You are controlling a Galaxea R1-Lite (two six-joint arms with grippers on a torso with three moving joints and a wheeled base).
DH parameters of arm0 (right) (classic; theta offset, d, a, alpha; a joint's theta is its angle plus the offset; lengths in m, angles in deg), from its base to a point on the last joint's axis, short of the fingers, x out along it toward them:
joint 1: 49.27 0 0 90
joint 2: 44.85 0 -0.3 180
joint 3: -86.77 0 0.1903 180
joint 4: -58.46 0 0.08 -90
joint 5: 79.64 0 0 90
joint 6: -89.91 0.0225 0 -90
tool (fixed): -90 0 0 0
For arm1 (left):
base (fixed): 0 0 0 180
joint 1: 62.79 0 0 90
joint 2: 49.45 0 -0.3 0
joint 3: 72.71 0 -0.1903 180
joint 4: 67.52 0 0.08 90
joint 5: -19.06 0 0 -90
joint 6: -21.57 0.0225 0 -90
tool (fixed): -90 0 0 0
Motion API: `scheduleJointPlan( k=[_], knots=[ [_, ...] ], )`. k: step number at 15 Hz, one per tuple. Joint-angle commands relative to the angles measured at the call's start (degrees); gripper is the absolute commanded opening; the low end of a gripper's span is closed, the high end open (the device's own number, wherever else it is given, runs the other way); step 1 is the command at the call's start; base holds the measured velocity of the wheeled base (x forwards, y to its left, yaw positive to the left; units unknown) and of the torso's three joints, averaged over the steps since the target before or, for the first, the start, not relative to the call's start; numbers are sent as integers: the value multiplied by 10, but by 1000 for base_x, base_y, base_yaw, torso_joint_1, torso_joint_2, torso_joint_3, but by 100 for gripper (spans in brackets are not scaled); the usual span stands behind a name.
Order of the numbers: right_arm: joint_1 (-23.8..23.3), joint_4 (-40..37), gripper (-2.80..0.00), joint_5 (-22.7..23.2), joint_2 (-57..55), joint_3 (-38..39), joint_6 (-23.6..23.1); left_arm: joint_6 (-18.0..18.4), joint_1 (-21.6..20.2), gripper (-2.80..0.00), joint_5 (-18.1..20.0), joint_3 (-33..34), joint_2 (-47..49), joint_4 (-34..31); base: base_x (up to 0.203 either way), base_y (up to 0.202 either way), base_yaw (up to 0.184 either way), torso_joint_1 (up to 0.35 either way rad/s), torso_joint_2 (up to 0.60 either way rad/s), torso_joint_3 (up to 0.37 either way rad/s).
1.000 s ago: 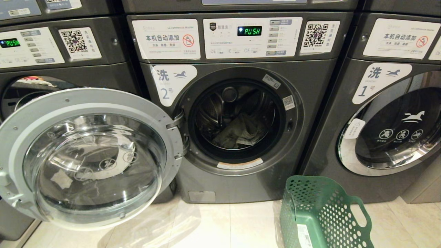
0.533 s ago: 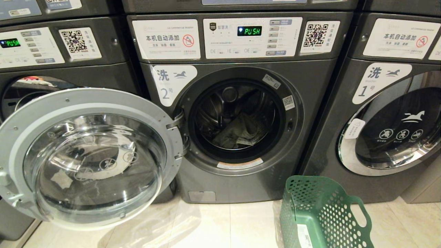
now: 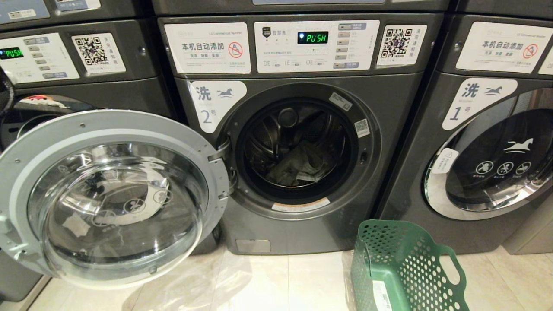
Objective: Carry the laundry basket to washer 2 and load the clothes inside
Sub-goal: Close the washing machine door with the left hand
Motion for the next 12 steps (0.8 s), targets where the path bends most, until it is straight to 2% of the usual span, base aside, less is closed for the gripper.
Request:
scheduleJointPlan(
  k=[1, 4, 6, 10, 12],
  knots=[
    [0, 0, -280, 0, 0, 0, 0, -11, -60, -280, 38, -16, 83, 5, 0, 0, 0, 0, 0, 0],
    [0, 0, -280, -1, 0, 0, 0, -35, -141, -280, 109, -52, 126, 4, 0, 0, 0, 0, 0, 0],
    [0, 0, -280, 0, 0, 0, 0, -40, -175, -280, 151, -70, 146, 0, 0, 0, 0, 0, 0, 0],
    [0, 0, -280, 0, 0, 0, 1, -39, -177, -280, 214, -108, 161, -61, 0, 0, 0, 0, 0, 0],
    [0, 0, -280, 0, 0, 0, 5, -38, -176, -280, 224, -134, 186, -73, 0, 0, 0, 0, 0, 0]
  ],
)
